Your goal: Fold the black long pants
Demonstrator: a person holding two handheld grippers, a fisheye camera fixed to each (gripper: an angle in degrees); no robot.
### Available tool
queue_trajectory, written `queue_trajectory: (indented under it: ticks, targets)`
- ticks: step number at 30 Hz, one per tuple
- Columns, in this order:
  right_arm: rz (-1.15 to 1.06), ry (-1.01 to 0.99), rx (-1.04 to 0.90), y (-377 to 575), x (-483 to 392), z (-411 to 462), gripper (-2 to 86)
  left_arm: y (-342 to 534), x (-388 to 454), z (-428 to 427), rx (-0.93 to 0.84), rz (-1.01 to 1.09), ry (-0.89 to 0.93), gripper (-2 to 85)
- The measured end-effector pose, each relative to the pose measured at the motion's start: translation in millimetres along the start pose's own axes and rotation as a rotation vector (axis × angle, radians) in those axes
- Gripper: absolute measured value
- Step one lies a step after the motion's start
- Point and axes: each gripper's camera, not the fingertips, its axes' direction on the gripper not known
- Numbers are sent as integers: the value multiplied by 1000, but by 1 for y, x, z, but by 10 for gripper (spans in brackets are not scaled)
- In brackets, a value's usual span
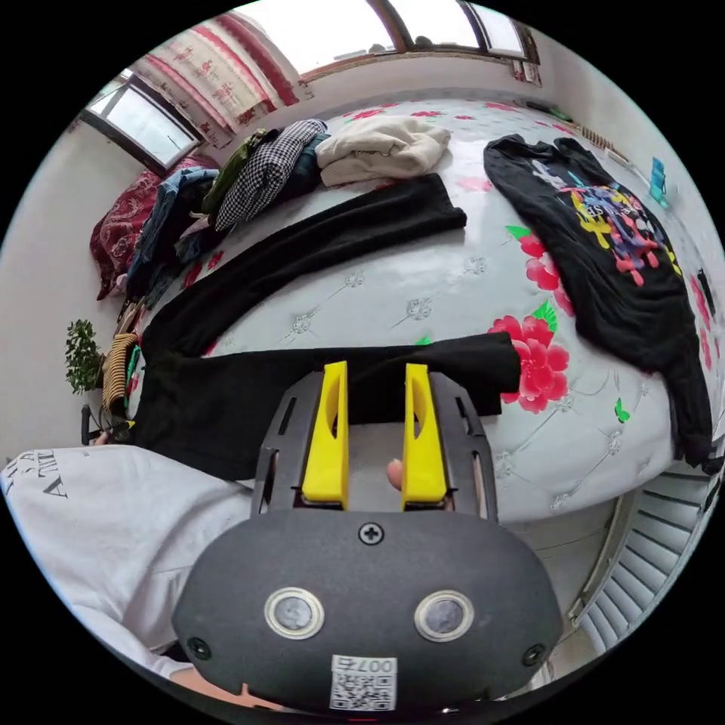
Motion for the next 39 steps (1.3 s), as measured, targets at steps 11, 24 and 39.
queue_trajectory:
  ticks: [11, 24, 39]
  targets:
    - [311, 73, 115, 41, 90, 4, 130, 8, 8, -17, 3, -22, -23, -10]
    - [170, -393, 265, -67, 65, -52, 17, -20, -34, -180, 480, 30, 480, -9]
    - [381, -151, 146, 7, 80, -14, 1, 53, 10, -9, 71, 71, -27, 112]
